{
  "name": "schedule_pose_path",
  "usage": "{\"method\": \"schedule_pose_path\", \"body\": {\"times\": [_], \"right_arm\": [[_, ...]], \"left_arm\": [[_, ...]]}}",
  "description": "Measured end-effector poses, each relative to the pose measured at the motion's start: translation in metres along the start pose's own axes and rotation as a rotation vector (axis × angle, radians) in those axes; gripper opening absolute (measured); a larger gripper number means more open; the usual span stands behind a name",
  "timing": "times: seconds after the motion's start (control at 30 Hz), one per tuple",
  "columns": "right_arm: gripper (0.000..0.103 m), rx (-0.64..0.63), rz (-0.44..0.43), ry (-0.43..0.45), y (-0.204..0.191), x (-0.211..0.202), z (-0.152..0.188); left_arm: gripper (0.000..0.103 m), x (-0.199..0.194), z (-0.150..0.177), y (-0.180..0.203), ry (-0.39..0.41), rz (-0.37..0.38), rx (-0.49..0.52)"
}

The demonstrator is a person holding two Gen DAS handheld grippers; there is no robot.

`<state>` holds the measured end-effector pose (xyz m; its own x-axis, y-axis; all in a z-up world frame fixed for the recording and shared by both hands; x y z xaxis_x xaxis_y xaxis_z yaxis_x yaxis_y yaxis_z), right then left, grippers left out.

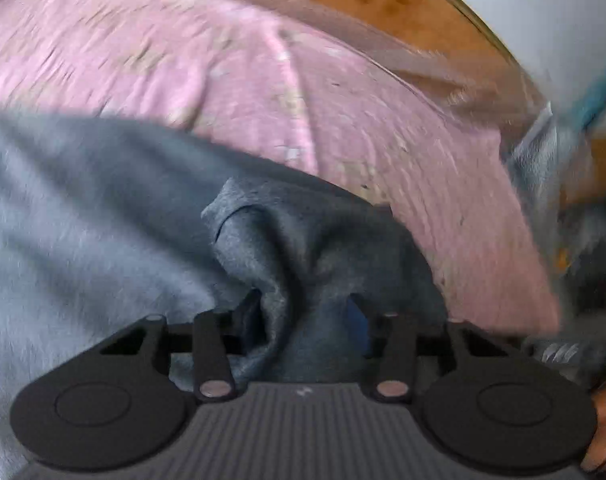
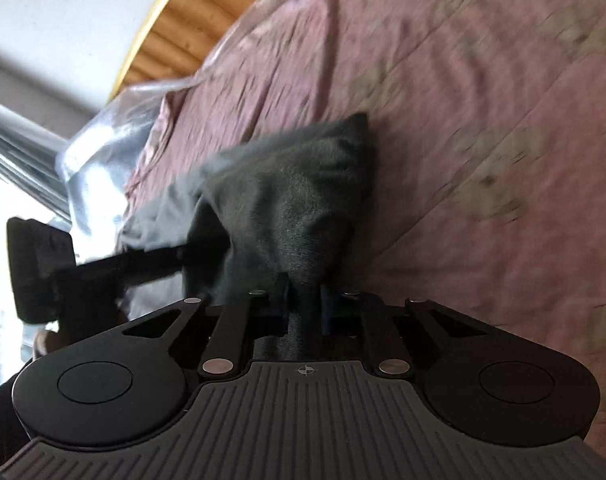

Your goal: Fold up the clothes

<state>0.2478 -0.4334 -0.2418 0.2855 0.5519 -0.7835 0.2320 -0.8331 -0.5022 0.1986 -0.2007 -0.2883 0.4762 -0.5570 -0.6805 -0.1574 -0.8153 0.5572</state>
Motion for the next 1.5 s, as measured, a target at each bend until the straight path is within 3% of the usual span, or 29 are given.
{"method": "schedule_pose_path", "body": {"times": [0.1,0.2,0.33,0.37,0.4,0.47,0.5,0.57,0.63,0.73,0.8,0.87,0.9,0.97,1.0,1.03,1.17,1.2,1.33,1.5], "right_arm": [[0.011,-0.083,0.029,-0.017,0.002,-0.004,0.002],[0.037,-0.146,0.099,-0.011,-0.007,-0.004,-0.004],[0.032,-0.167,0.158,0.215,-0.027,-0.039,-0.040],[0.021,-0.192,0.163,0.209,-0.034,-0.031,-0.045],[0.018,-0.224,0.178,0.185,-0.040,-0.015,-0.048],[0.017,-0.288,0.215,0.138,-0.048,0.017,-0.053],[0.010,-0.318,0.245,0.113,-0.047,0.035,-0.051],[0.011,-0.319,0.263,0.110,-0.050,0.037,-0.052],[0.020,-0.304,0.255,0.141,-0.057,0.020,-0.052],[0.023,-0.362,0.162,0.183,-0.077,-0.029,-0.019],[0.023,-0.406,0.142,0.097,-0.080,-0.025,0.019],[0.026,-0.459,0.168,0.056,-0.071,-0.011,0.053],[0.028,-0.481,0.177,0.076,-0.068,-0.009,0.064],[0.028,-0.476,0.196,0.090,-0.069,-0.016,0.064],[0.030,-0.466,0.210,0.092,-0.072,-0.020,0.060],[0.034,-0.456,0.224,0.107,-0.077,-0.024,0.054],[0.041,-0.533,0.235,0.204,-0.120,-0.046,0.035],[0.047,-0.564,0.229,0.219,-0.136,-0.047,0.031],[0.060,-0.646,0.207,0.268,-0.213,-0.036,0.023],[0.059,-0.670,0.187,0.233,-0.333,0.035,0.016]], "left_arm": [[0.038,-0.003,-0.001,-0.023,0.032,-0.051,-0.096],[0.049,-0.023,0.000,-0.027,0.050,-0.076,-0.102],[0.058,-0.049,0.001,-0.018,0.096,-0.096,-0.037],[0.058,-0.049,0.004,-0.014,0.092,-0.082,-0.025],[0.058,-0.044,0.008,-0.012,0.071,-0.087,-0.014],[0.059,-0.027,0.020,-0.017,-0.002,-0.156,0.016],[0.059,-0.023,0.023,-0.020,-0.014,-0.196,0.040],[0.059,-0.033,0.024,-0.014,-0.015,-0.222,0.064],[0.063,-0.057,0.023,-0.002,0.043,-0.155,0.060],[0.063,-0.056,0.041,-0.004,-0.008,-0.127,0.033],[0.061,-0.052,0.052,-0.007,-0.043,-0.135,0.027],[0.063,-0.046,0.061,-0.011,-0.056,-0.177,0.047],[0.062,-0.051,0.061,-0.011,-0.054,-0.186,0.035],[0.063,-0.071,0.057,-0.012,-0.025,-0.194,-0.004],[0.068,-0.087,0.055,-0.015,0.006,-0.197,-0.018],[0.075,-0.106,0.054,-0.032,0.036,-0.216,-0.056],[0.082,-0.188,0.057,-0.124,0.153,-0.324,-0.249],[0.085,-0.209,0.057,-0.147,0.182,-0.351,-0.297],[0.086,-0.293,0.062,-0.240,0.300,-0.457,-0.491],[0.090,-0.304,0.043,-0.317,0.380,-0.312,-0.630]]}}
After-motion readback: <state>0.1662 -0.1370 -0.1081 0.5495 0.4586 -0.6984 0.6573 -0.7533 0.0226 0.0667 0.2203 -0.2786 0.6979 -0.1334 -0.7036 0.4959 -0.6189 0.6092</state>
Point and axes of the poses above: each gripper's, at about its wrist camera, not at the fingertips, and x roughly the way its jaws point, y to its right, z to its underside, the point moved 7 cm from there along x, roughly the way its jaws point, and after that the axes turned 14 degrees about z, right-handed, at the moved point
